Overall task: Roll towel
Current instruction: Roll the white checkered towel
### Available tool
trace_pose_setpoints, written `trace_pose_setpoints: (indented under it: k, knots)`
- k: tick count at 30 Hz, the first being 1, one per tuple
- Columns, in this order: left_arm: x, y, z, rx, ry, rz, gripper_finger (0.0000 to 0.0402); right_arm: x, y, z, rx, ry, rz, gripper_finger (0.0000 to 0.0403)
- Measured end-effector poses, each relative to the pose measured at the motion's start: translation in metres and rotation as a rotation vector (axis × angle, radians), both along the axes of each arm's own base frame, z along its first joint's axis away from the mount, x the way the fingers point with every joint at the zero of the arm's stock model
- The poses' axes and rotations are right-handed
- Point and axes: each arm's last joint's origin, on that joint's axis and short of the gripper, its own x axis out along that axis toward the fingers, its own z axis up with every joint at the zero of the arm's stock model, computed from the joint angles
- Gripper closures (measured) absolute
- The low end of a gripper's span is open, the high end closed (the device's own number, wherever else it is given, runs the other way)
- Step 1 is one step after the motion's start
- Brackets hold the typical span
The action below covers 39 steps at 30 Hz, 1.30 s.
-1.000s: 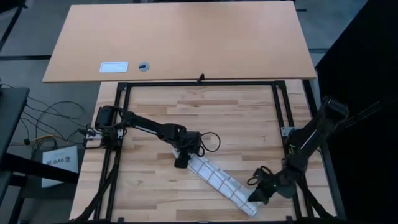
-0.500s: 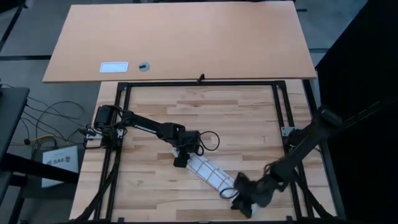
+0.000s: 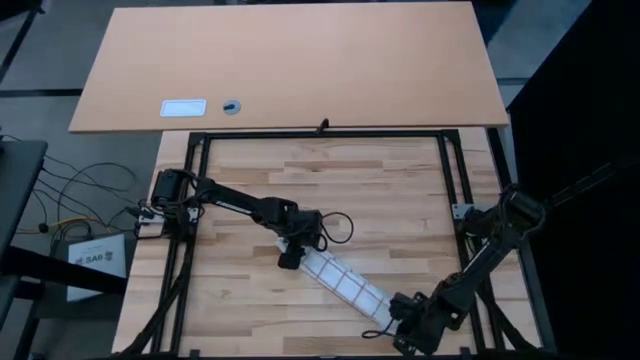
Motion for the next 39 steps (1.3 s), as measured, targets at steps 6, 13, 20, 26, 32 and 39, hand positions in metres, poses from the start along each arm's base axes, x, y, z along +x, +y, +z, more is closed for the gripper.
trace_pose_setpoints:
  k: [6, 13, 20, 26, 32, 39]
  knots:
    - [-0.002, -0.001, 0.0, 0.005, 0.018, -0.02, 0.0264, -0.029, 0.01, -0.008, -0.018, 0.05, -0.025, 0.0281]
    - [-0.003, -0.002, 0.006, -0.01, -0.002, -0.017, 0.0264, -0.043, 0.025, -0.004, 0.133, -0.017, -0.087, 0.0281]
    - [-0.006, 0.0, 0.019, 0.01, -0.037, 0.001, 0.0264, -0.014, 0.01, 0.042, 0.041, -0.261, -0.125, 0.0281]
    - [-0.012, -0.005, 0.019, 0.0, 0.033, 0.026, 0.0264, 0.0, 0.003, 0.028, 0.045, -0.23, -0.063, 0.0281]
    - [-0.016, -0.009, 0.028, -0.005, 0.025, 0.035, 0.0264, -0.003, 0.008, 0.013, -0.007, -0.198, -0.024, 0.0281]
    - [-0.024, -0.01, 0.023, -0.006, 0.087, 0.168, 0.0267, -0.008, 0.001, -0.016, -0.116, 0.008, -0.05, 0.0281]
